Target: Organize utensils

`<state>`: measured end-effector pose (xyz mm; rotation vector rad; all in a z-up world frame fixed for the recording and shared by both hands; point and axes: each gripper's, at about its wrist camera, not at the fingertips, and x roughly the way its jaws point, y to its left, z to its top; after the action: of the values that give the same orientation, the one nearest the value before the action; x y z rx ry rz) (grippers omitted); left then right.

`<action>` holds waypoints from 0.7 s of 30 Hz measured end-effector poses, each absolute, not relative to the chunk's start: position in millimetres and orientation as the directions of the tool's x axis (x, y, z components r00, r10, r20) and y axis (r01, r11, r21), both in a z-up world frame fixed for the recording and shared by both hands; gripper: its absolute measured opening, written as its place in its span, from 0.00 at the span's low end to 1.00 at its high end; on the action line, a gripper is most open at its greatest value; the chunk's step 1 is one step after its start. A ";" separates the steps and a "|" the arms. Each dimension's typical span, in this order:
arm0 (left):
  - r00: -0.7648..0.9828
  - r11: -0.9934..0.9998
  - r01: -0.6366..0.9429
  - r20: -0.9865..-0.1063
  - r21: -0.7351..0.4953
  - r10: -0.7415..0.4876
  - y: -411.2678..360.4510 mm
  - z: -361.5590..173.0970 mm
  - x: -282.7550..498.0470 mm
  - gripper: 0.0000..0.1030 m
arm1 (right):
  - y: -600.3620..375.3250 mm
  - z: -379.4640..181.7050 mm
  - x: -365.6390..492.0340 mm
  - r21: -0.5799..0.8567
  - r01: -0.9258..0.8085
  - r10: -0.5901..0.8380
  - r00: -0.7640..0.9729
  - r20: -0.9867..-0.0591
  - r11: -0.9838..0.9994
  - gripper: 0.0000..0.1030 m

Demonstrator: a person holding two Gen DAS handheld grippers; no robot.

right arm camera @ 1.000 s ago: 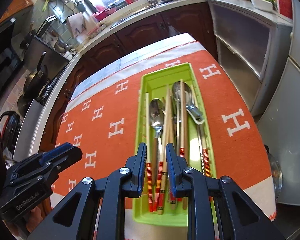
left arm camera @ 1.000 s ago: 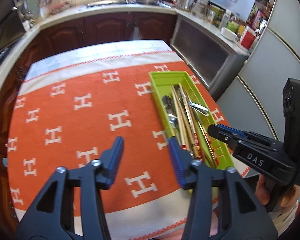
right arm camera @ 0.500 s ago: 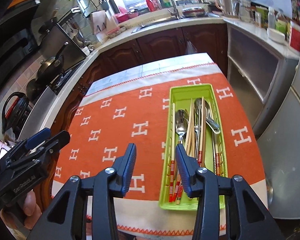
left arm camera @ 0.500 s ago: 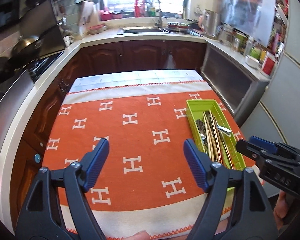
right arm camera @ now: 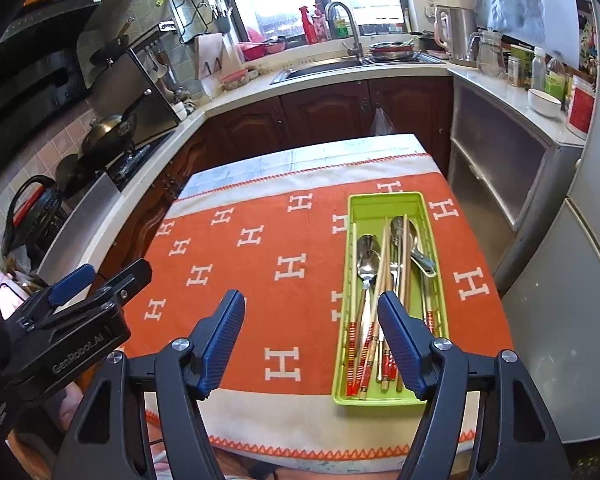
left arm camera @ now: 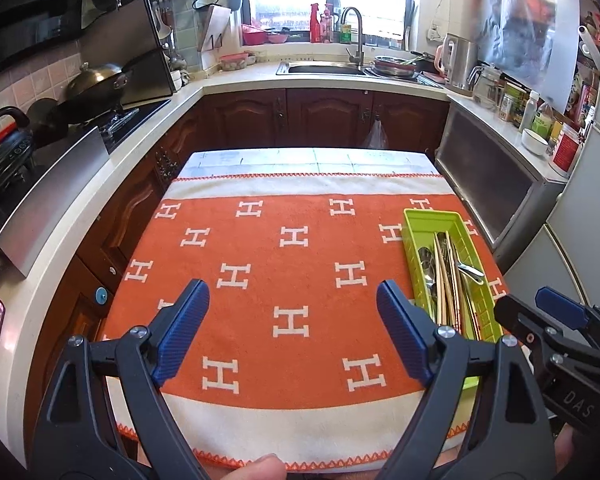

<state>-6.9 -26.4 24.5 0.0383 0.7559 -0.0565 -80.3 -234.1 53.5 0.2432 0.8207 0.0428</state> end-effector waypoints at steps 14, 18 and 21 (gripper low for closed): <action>0.725 0.997 0.077 -0.687 0.014 -0.047 -37.1 16.4 -6.8 0.82 | -236.7 47.0 -73.3 0.219 0.044 0.128 0.697 -0.706 0.975 0.68; 0.725 0.996 0.084 -0.687 0.011 -0.053 -38.5 16.7 -6.8 0.82 | -233.3 47.7 -72.5 0.208 0.034 0.124 0.704 -0.699 0.978 0.68; 0.725 0.996 0.085 -0.686 0.006 -0.057 -38.6 16.3 -7.4 0.82 | -230.2 48.3 -73.1 0.205 0.027 0.126 0.709 -0.694 0.978 0.68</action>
<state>-7.4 -38.6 16.3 0.0381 0.7558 -0.0785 -73.1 -230.2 48.3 0.2066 0.7818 0.0557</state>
